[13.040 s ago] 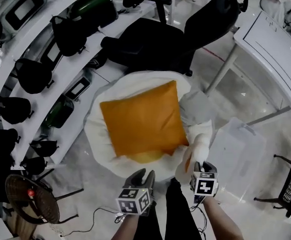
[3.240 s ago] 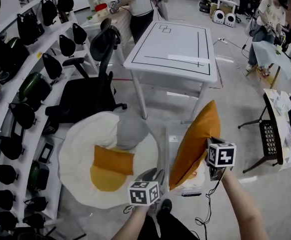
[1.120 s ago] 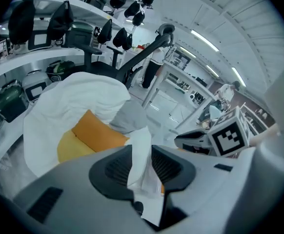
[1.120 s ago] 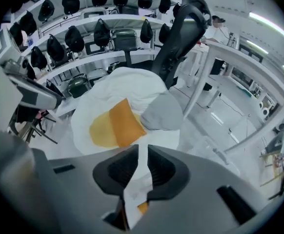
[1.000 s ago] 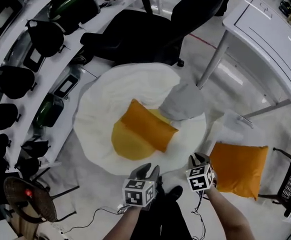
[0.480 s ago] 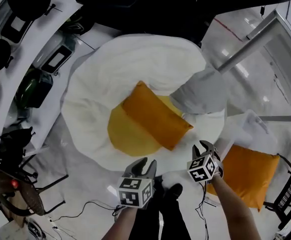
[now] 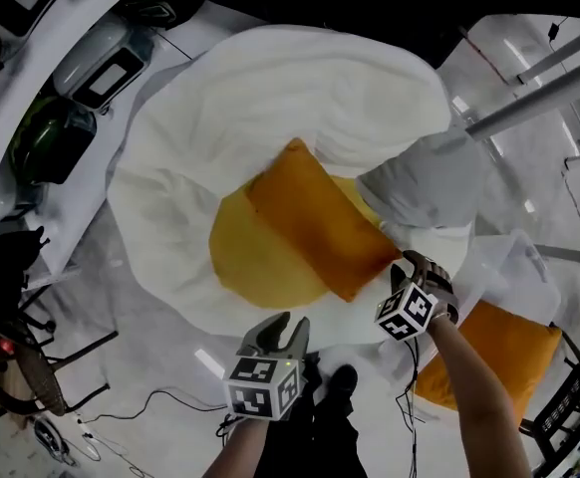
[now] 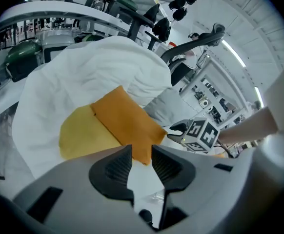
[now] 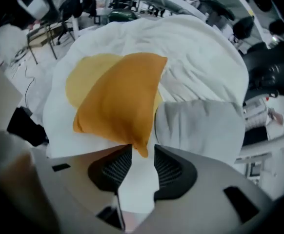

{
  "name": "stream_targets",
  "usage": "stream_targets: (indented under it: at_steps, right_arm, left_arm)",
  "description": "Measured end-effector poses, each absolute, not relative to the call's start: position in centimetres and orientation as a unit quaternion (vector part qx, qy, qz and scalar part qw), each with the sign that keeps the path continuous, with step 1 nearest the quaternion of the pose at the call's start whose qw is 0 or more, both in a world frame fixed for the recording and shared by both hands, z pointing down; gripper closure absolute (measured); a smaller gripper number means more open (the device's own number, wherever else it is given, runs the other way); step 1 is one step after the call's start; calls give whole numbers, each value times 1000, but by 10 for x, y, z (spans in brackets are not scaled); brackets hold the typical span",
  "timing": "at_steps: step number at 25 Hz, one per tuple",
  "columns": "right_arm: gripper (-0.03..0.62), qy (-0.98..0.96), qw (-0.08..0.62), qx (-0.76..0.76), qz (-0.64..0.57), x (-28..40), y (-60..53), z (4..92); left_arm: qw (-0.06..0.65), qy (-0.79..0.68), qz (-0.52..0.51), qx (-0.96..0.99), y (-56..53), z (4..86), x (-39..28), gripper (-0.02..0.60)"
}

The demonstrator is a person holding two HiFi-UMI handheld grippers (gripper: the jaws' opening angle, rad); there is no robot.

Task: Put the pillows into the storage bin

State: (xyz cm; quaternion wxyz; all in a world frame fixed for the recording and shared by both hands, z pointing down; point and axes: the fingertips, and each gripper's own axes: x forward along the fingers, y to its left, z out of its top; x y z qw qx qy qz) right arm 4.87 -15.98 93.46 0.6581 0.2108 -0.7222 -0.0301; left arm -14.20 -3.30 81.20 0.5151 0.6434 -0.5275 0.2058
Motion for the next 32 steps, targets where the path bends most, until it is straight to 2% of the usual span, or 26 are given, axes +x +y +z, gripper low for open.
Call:
stream_targets:
  at_steps: [4, 8, 13, 18, 23, 32]
  right_arm:
    - [453, -717, 676, 142, -96, 30, -165, 953]
    - [464, -705, 693, 101, -114, 28, -167, 967]
    - [525, -697, 703, 91, -105, 25, -160, 974]
    - [579, -710, 690, 129, -50, 20, -153, 958]
    - [583, -728, 673, 132, -7, 10, -124, 927]
    - [588, -759, 604, 188, 157, -18, -54, 857]
  left_arm:
    - [522, -536, 198, 633, -29, 827, -154, 460]
    - [524, -546, 189, 626, -29, 834, -164, 460]
    - [525, -551, 181, 623, -28, 834, -174, 459]
    - [527, -552, 175, 622, -24, 826, -171, 460]
    - [532, -548, 174, 621, -15, 803, -164, 460]
    - [526, -540, 177, 632, -8, 758, -160, 460]
